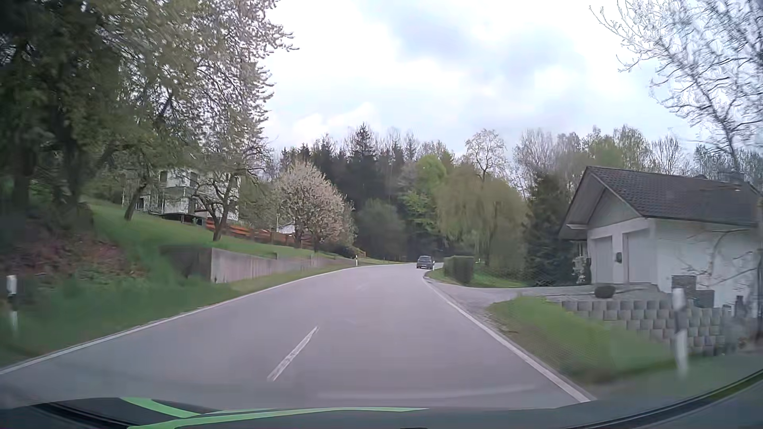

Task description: Follow the waypoints while adhering to traffic rules and regulations

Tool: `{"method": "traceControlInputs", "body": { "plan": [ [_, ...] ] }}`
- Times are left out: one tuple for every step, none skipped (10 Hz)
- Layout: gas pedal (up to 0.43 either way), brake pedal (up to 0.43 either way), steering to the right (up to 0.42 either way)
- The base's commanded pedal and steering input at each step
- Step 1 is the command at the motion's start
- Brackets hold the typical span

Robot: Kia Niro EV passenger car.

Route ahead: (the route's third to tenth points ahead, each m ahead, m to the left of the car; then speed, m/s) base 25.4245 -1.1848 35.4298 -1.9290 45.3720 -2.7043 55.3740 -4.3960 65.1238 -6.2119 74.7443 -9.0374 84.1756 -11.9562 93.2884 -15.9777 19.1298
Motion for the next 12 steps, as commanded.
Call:
{"method": "traceControlInputs", "body": {
  "plan": [
    [0.319, 0.0, 0.008],
    [0.319, 0.0, 0.01],
    [0.319, 0.0, 0.013],
    [0.319, 0.0, 0.014],
    [0.319, 0.0, 0.015],
    [0.319, 0.0, 0.015],
    [0.319, 0.0, 0.017],
    [0.319, 0.0, 0.018],
    [0.319, 0.0, 0.018],
    [0.319, 0.0, 0.018],
    [0.319, 0.0, 0.019],
    [0.319, 0.0, 0.02]
  ]
}}
